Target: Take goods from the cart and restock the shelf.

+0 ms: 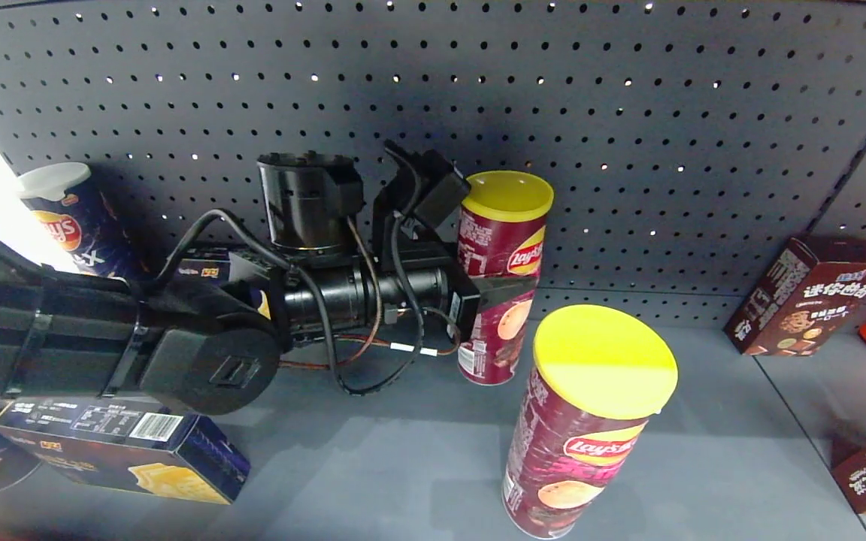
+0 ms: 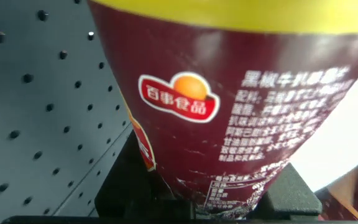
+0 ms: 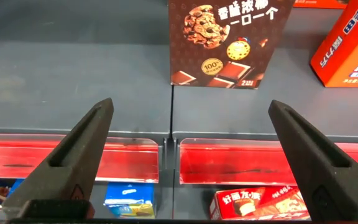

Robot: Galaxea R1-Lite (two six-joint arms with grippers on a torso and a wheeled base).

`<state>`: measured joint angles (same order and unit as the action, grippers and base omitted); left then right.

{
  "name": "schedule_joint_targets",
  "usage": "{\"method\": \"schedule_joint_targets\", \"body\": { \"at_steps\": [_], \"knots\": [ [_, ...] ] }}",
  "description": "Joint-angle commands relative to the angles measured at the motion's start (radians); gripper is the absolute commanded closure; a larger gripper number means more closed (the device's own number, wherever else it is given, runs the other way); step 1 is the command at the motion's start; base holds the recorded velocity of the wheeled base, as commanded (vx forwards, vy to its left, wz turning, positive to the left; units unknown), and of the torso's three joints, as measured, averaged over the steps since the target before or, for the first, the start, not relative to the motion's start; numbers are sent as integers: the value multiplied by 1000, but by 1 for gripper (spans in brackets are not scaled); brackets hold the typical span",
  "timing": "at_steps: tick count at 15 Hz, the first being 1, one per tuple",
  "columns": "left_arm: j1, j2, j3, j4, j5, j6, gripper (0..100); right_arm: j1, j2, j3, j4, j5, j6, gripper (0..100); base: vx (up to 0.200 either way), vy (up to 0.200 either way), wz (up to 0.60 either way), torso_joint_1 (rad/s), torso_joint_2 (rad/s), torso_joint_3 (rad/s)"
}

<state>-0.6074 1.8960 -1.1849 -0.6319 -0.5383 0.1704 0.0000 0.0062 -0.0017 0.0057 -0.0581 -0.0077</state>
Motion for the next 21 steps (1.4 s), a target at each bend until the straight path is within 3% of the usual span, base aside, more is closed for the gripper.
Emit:
{"method": "schedule_joint_targets", "body": {
  "at_steps": [1, 9, 17, 18, 21],
  "knots": [
    [-3, 45, -30, -14, 0, 0, 100, 0, 1, 0, 0, 0, 0, 0, 0, 0, 0, 0, 0, 0],
    [-15, 129, -94, -29, -2, 3, 100, 0, 1, 0, 0, 0, 0, 0, 0, 0, 0, 0, 0, 0],
    [-14, 146, -75, -57, 0, 9, 100, 0, 1, 0, 0, 0, 0, 0, 0, 0, 0, 0, 0, 0],
    [-14, 144, -73, -68, 0, 11, 0, 0, 1, 0, 0, 0, 0, 0, 0, 0, 0, 0, 0, 0],
    [-14, 120, -30, -84, 4, 14, 0, 0, 1, 0, 0, 0, -2, 0, 0, 0, 0, 0, 0, 0]
  ]
}}
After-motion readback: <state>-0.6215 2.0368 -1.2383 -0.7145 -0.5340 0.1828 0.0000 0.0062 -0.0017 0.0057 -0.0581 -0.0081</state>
